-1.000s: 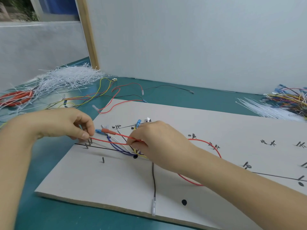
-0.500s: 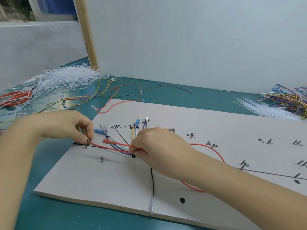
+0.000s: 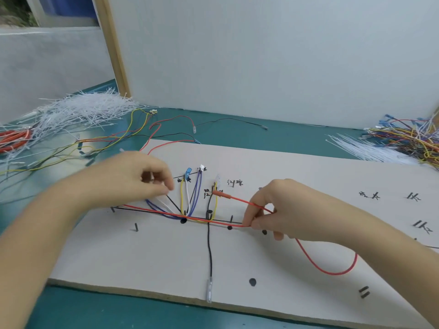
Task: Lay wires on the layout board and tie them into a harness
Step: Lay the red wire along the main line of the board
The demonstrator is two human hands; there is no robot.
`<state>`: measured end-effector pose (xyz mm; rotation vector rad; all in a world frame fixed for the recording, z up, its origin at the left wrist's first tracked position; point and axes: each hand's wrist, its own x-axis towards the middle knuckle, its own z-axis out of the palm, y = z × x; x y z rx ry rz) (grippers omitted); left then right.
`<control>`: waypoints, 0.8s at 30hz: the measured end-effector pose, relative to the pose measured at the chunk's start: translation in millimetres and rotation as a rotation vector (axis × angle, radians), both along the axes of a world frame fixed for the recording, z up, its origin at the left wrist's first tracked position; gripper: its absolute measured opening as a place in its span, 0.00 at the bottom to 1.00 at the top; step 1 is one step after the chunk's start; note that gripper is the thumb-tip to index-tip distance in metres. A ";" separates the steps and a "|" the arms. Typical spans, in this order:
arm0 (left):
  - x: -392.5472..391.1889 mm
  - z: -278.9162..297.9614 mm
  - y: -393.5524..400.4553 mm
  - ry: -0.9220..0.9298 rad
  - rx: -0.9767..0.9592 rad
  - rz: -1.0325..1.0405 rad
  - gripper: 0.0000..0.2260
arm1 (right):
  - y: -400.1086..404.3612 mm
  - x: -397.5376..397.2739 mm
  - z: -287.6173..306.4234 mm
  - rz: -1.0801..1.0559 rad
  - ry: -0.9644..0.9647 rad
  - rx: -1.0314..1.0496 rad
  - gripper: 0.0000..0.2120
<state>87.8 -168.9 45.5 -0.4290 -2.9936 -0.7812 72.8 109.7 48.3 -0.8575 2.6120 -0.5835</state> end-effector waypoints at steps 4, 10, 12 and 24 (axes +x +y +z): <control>3.5 -11.7 30.6 -0.063 -0.033 -0.190 0.08 | 16.1 -1.7 2.0 -0.072 -0.054 -0.032 0.09; 1.5 -18.9 38.6 -0.072 0.008 -0.201 0.10 | 39.3 -6.2 3.6 -0.117 -0.162 0.016 0.07; 1.2 -20.1 38.5 -0.086 0.006 -0.207 0.09 | 44.2 -8.7 3.1 -0.128 -0.127 0.012 0.08; -0.1 -28.9 38.3 -0.105 0.038 -0.190 0.09 | 91.5 -22.1 11.3 -0.220 -0.082 0.115 0.17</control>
